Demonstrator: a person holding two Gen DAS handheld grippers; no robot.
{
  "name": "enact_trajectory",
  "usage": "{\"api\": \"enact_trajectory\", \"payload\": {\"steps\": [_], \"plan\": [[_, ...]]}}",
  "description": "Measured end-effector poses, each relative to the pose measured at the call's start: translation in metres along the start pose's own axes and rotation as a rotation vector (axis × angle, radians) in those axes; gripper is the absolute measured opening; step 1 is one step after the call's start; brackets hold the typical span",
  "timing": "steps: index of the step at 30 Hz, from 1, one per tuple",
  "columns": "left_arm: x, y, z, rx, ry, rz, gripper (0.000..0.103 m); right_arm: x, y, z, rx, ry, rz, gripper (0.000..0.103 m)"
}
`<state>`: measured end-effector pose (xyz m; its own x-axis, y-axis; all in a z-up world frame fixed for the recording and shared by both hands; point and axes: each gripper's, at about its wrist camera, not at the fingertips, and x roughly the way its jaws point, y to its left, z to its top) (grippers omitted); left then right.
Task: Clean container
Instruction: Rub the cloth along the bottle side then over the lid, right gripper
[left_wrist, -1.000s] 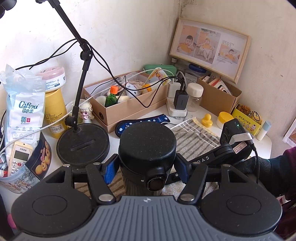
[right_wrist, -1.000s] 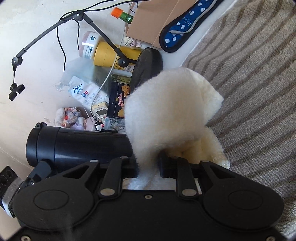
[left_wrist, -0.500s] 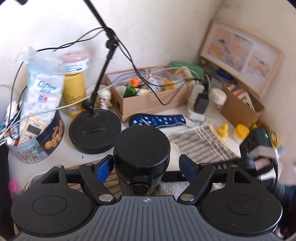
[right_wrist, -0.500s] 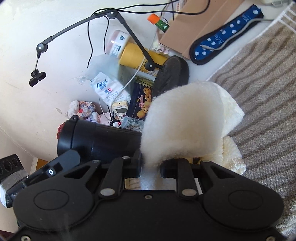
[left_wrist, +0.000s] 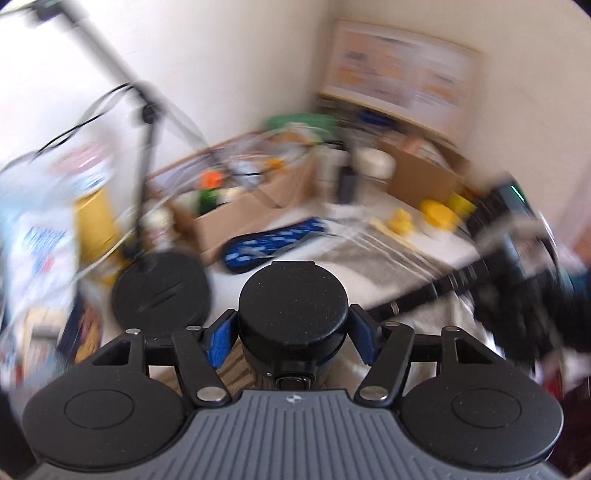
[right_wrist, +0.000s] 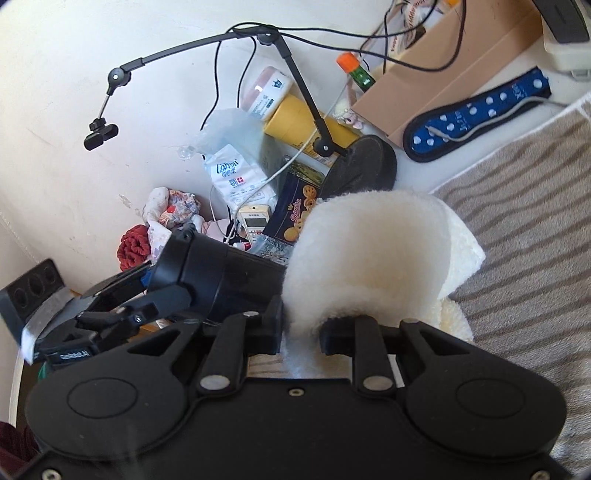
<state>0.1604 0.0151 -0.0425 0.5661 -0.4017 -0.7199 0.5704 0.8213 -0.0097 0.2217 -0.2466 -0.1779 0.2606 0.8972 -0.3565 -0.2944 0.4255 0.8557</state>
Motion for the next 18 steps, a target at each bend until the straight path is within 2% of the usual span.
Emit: {"api": "enact_trajectory", "payload": {"steps": [3, 6, 10, 13, 18], "plan": [[-0.002, 0.004, 0.000, 0.185, 0.006, -0.125, 0.063, -0.006, 0.005, 0.002, -0.024, 0.000, 0.007, 0.020], [-0.002, 0.006, 0.004, 0.240, 0.020, -0.146, 0.063, -0.009, 0.009, 0.003, -0.055, 0.005, -0.002, 0.020], [-0.002, 0.007, 0.009, 0.181, 0.010, -0.118, 0.064, -0.012, 0.012, 0.003, -0.066, 0.001, 0.000, 0.020], [-0.001, 0.000, 0.009, 0.111, 0.016, -0.046, 0.069, -0.013, 0.017, 0.004, -0.085, 0.005, 0.004, 0.020], [0.004, -0.011, 0.003, -0.072, 0.006, 0.048, 0.071, -0.019, 0.031, 0.009, -0.146, 0.004, 0.014, 0.020]]}}
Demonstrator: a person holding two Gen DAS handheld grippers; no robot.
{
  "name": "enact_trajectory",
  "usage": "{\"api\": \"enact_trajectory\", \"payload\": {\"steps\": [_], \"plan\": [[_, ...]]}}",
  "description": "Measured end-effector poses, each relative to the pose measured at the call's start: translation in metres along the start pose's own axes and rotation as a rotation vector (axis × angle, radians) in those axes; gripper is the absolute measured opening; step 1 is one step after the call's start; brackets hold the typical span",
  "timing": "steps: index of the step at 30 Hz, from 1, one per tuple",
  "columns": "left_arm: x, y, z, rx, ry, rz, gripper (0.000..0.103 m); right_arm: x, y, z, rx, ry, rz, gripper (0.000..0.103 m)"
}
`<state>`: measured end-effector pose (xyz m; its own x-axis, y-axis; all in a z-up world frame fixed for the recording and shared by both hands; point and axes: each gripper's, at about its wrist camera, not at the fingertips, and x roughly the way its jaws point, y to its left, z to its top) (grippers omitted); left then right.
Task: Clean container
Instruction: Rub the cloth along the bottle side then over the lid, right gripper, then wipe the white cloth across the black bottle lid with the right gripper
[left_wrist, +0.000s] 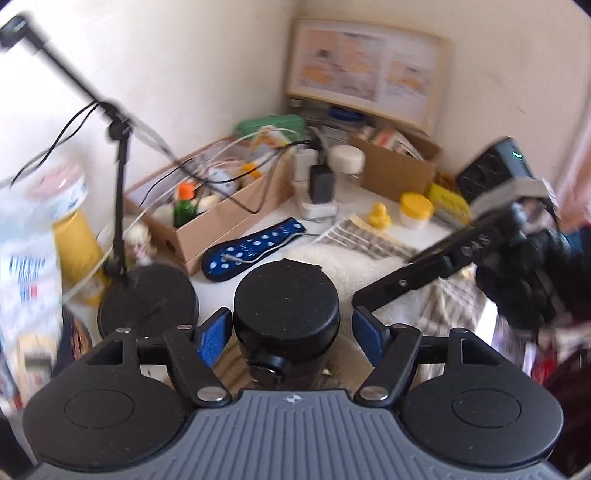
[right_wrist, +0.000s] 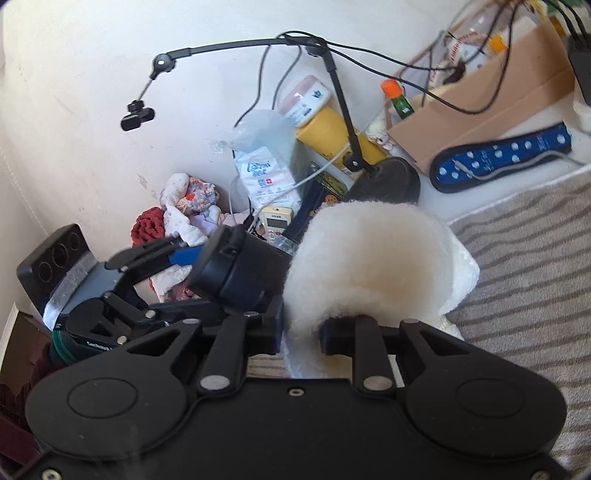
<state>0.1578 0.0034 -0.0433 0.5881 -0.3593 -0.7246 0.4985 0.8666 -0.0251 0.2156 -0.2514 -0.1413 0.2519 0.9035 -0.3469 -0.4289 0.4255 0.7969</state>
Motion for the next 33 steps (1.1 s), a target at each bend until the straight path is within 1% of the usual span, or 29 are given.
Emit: {"api": "enact_trajectory", "payload": {"steps": [2, 4, 6, 8, 10, 11, 14, 15, 17, 20, 23, 29, 33], "plan": [[0.004, -0.003, -0.004, -0.043, -0.008, 0.051, 0.071, -0.004, 0.010, 0.004, -0.042, -0.005, 0.011, 0.020], [0.005, -0.002, -0.007, -0.093, -0.025, 0.076, 0.071, -0.008, 0.019, 0.008, -0.084, -0.011, 0.023, 0.020], [0.002, 0.001, -0.008, -0.147, -0.051, 0.077, 0.070, -0.012, 0.030, 0.012, -0.135, -0.019, 0.037, 0.020], [-0.003, 0.005, -0.008, -0.184, -0.082, 0.068, 0.070, -0.016, 0.041, 0.016, -0.190, -0.025, 0.034, 0.020], [-0.004, 0.005, -0.008, -0.178, -0.088, 0.067, 0.064, -0.020, 0.050, 0.019, -0.234, -0.034, 0.036, 0.020], [-0.004, 0.005, -0.007, -0.173, -0.090, 0.067, 0.063, -0.021, 0.054, 0.019, -0.249, -0.042, 0.041, 0.020], [-0.003, 0.002, -0.008, -0.152, -0.098, 0.058, 0.063, -0.020, 0.058, 0.020, -0.269, -0.055, 0.046, 0.020], [-0.002, -0.001, -0.008, -0.141, -0.097, 0.056, 0.063, -0.017, 0.058, 0.019, -0.279, -0.050, 0.036, 0.020], [-0.003, -0.002, -0.008, -0.130, -0.096, 0.051, 0.063, -0.009, 0.055, 0.016, -0.294, -0.026, 0.014, 0.020], [-0.004, 0.000, -0.010, -0.138, -0.097, 0.047, 0.063, 0.006, 0.052, 0.009, -0.336, 0.035, -0.019, 0.020], [-0.004, 0.001, -0.011, -0.144, -0.099, 0.044, 0.063, 0.016, 0.041, 0.002, -0.318, 0.069, -0.025, 0.020], [-0.003, 0.001, -0.011, -0.146, -0.102, 0.042, 0.063, 0.024, 0.024, -0.001, -0.240, 0.073, -0.032, 0.020], [-0.003, 0.001, -0.010, -0.141, -0.102, 0.043, 0.063, 0.031, 0.008, -0.004, -0.168, 0.089, -0.058, 0.020]]}}
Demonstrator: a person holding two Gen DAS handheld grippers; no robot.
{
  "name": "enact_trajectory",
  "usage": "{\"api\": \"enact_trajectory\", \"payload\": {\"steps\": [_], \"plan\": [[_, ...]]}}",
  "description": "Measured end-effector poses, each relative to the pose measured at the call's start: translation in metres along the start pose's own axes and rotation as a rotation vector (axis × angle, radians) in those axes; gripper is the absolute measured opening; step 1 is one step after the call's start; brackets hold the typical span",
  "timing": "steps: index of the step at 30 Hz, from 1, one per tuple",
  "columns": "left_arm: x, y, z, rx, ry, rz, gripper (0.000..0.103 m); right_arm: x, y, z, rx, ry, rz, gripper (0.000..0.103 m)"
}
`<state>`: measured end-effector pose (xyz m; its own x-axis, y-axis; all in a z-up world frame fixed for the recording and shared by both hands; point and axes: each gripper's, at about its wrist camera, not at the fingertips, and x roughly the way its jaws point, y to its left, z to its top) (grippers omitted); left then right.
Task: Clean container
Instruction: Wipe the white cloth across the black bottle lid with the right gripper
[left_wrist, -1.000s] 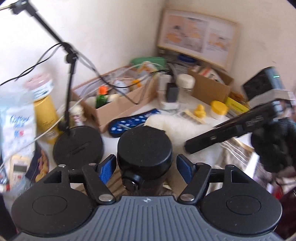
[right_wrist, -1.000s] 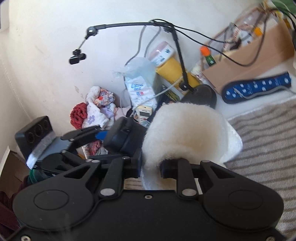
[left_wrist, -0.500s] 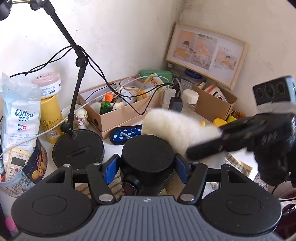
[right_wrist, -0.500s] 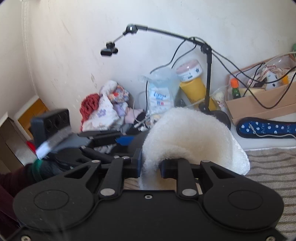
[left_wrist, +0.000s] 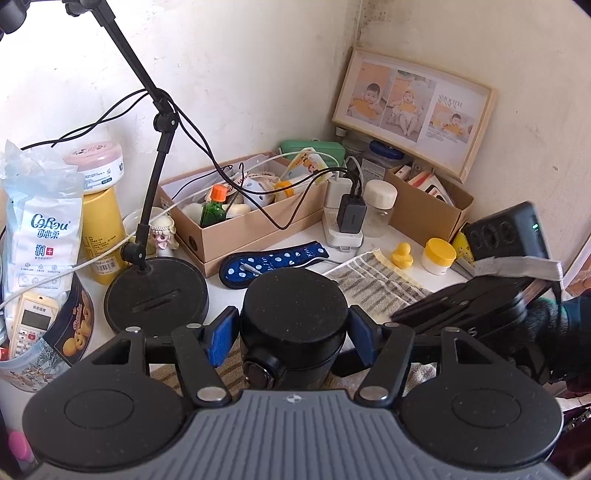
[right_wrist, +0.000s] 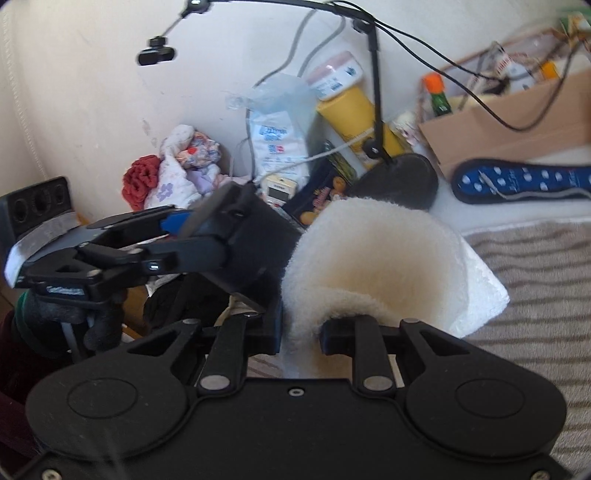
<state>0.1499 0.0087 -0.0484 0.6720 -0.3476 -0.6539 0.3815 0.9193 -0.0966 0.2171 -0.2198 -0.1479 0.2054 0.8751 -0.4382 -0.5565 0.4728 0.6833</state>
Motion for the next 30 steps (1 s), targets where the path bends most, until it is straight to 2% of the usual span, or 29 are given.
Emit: {"api": "enact_trajectory", "payload": {"steps": [8, 12, 19, 21, 26, 30], "plan": [[0.001, 0.000, 0.000, 0.002, -0.003, -0.002, 0.063, 0.018, -0.028, -0.018, 0.130, 0.045, -0.003, 0.020], [0.001, -0.001, 0.000, 0.005, -0.001, 0.001, 0.063, 0.031, -0.038, -0.027, 0.149, 0.084, -0.021, 0.020], [0.000, -0.002, 0.000, 0.014, 0.000, 0.004, 0.063, 0.037, -0.058, -0.039, 0.253, 0.091, -0.010, 0.020], [0.000, -0.002, 0.000, 0.015, 0.001, 0.005, 0.063, 0.036, -0.058, -0.042, 0.285, 0.076, 0.003, 0.020], [-0.001, 0.000, -0.001, 0.009, -0.004, 0.005, 0.063, 0.026, -0.043, -0.035, 0.260, 0.032, 0.040, 0.022], [-0.001, 0.000, -0.002, 0.012, -0.008, 0.002, 0.063, 0.010, -0.043, -0.030, 0.325, -0.048, 0.101, 0.022]]}}
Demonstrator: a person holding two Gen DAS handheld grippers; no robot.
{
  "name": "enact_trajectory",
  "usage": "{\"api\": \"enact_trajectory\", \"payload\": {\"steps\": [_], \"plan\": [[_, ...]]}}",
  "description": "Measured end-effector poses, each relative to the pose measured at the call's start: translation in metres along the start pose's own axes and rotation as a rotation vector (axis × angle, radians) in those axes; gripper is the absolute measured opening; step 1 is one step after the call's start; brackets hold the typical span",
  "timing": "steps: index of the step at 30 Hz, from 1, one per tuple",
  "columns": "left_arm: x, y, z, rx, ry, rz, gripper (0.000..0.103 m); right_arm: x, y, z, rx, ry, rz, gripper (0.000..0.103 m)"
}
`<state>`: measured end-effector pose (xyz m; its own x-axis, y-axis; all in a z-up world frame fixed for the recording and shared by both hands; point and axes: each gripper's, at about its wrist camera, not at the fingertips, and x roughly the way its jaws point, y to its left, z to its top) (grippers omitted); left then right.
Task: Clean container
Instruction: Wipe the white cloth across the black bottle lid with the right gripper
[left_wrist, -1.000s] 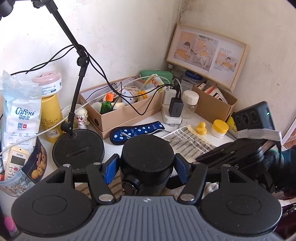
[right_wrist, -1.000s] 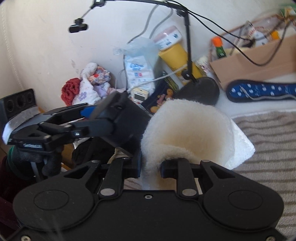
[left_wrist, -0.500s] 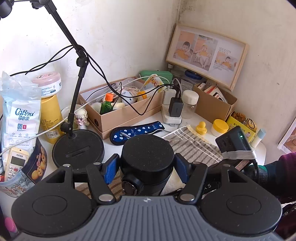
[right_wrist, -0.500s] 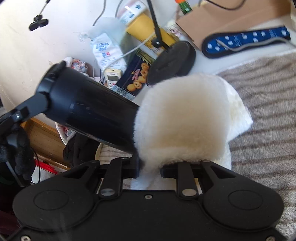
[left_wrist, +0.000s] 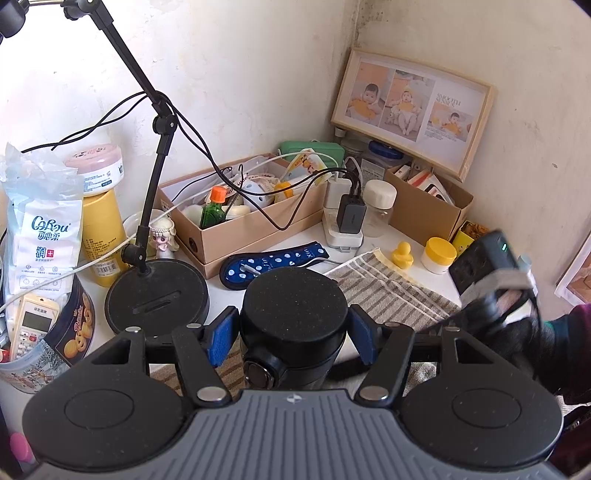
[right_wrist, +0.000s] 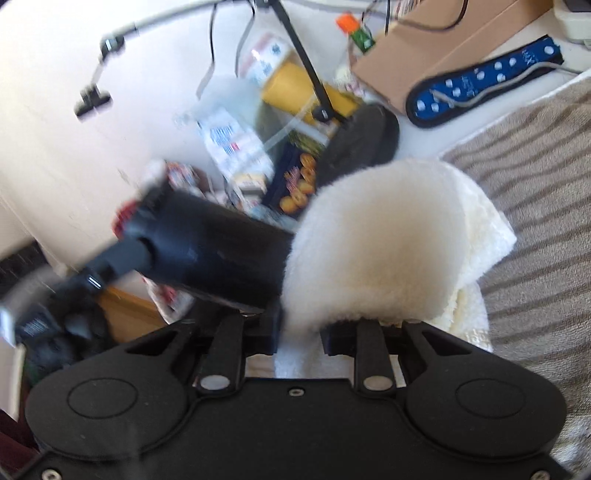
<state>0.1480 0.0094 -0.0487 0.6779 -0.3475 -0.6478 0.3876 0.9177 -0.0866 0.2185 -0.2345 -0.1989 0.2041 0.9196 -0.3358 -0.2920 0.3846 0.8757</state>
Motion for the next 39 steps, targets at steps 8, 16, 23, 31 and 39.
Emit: {"api": "enact_trajectory", "payload": {"steps": [8, 16, 23, 31, 39], "plan": [[-0.001, -0.004, -0.002, 0.000, -0.004, 0.002, 0.063, -0.023, 0.020, 0.022, 0.087, -0.146, 0.197, 0.022], [-0.002, -0.001, -0.003, -0.003, -0.004, 0.000, 0.063, -0.031, 0.055, 0.031, 0.067, -0.194, 0.307, 0.022], [-0.002, 0.000, -0.002, -0.005, -0.004, -0.005, 0.063, -0.030, 0.061, 0.028, 0.034, -0.181, 0.283, 0.021], [-0.002, 0.001, -0.002, -0.005, -0.003, -0.012, 0.063, -0.028, 0.038, 0.027, 0.101, -0.204, 0.197, 0.018], [0.000, 0.003, -0.002, -0.010, -0.004, -0.018, 0.063, -0.008, 0.009, 0.015, 0.164, -0.153, 0.092, 0.018]]}}
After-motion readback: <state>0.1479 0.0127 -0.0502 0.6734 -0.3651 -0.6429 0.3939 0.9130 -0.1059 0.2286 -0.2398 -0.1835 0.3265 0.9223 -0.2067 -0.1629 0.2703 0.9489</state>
